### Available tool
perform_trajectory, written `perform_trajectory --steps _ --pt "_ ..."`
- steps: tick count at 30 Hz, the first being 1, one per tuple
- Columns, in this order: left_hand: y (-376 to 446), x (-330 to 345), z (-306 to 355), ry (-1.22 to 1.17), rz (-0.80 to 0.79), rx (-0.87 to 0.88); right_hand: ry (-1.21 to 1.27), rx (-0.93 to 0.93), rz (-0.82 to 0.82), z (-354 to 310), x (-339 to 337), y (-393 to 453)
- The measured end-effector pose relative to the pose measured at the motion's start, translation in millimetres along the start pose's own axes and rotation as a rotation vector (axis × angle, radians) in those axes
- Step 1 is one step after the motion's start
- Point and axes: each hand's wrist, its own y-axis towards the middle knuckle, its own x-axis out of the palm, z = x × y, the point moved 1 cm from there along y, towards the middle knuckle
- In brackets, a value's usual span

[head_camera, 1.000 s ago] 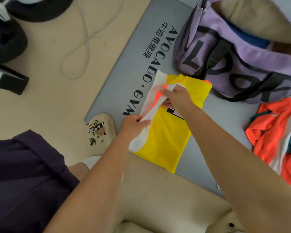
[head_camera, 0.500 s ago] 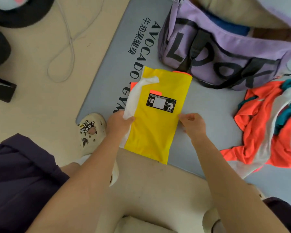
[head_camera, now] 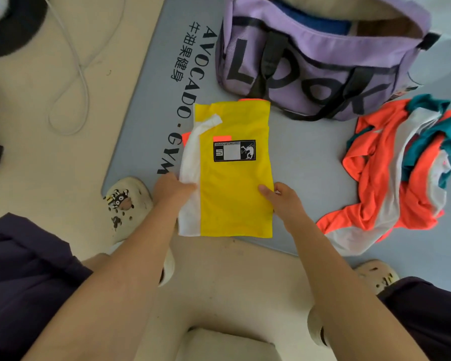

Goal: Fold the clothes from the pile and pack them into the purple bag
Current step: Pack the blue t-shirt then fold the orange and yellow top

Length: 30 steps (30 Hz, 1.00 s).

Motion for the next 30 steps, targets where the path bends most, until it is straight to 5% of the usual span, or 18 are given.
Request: perform_trajectory --steps 3,6,9,12,15,21,30 --pt "-21.7 11.7 22.9 0.025 0.293 0.144 -0.021 -0.023 0.092 8.7 -29.1 3.9" --pt "-40.2 28.7 65.5 0.113 0.46 0.606 -0.127 -0.017 -0.009 17.3 -57.8 6.7" --pt "-57.2 66.8 120.2 0.358 0.336 1.057 -0.234 -0.084 -0.122 21.6 -76.6 10.7" --pt "-69.6 114.5 160.0 0.802 0.005 1.346 -0.345 -0.147 -0.122 19.8 -88.2 16.4" --pt "-57.2 131.4 186.2 1.078 -0.138 1.297 -0.382 -0.196 -0.117 19.0 -104.2 28.4" --pt "-22.5 113.0 228.6 1.175 -0.198 1.037 -0.547 -0.248 -0.068 11.8 -140.6 56.6" --pt "44.8 18.8 199.8 0.962 -0.172 0.615 -0.57 -0.214 0.365 -10.0 -159.8 80.0"
